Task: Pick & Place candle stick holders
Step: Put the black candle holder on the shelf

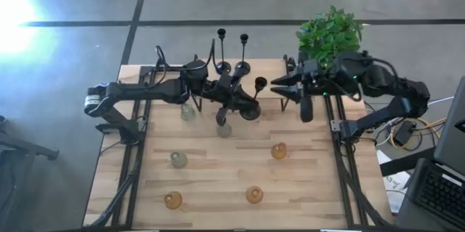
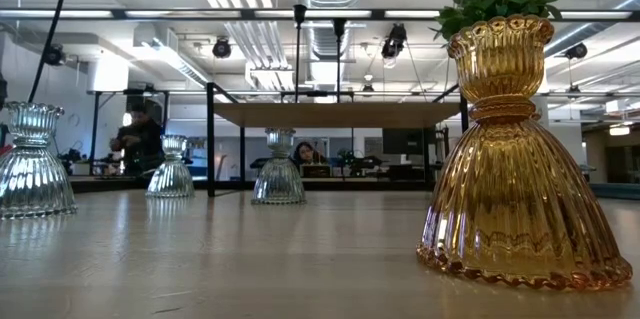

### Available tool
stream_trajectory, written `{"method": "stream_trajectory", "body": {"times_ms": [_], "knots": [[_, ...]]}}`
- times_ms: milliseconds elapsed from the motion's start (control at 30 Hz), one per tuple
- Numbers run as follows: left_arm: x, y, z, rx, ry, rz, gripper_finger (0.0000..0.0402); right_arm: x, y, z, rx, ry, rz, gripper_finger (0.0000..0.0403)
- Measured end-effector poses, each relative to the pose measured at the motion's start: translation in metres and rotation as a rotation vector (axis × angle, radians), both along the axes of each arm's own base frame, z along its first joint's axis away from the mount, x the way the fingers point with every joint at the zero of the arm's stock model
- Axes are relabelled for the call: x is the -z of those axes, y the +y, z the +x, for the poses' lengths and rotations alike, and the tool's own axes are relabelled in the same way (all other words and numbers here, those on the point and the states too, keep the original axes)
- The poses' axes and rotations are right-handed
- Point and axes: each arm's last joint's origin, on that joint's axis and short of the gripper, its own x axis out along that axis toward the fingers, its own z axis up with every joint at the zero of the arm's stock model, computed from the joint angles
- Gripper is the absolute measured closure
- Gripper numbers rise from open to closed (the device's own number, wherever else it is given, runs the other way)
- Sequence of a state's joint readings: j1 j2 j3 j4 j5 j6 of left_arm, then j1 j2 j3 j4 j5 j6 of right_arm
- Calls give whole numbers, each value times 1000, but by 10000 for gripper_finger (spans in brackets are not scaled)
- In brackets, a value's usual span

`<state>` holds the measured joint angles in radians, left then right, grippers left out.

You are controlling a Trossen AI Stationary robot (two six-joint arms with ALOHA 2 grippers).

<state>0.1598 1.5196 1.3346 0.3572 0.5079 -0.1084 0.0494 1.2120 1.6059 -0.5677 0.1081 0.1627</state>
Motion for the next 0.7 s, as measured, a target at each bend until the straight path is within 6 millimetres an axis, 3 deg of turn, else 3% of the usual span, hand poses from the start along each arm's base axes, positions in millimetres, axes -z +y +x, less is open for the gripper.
{"method": "stream_trajectory", "body": {"times_ms": [267,700], "knots": [[-6,1,-1,10,-51,-10,384,15,1,14,-20,-76,2,313],[-5,2,-1,8,-43,-19,384,17,4,29,-66,-126,8,319]]}}
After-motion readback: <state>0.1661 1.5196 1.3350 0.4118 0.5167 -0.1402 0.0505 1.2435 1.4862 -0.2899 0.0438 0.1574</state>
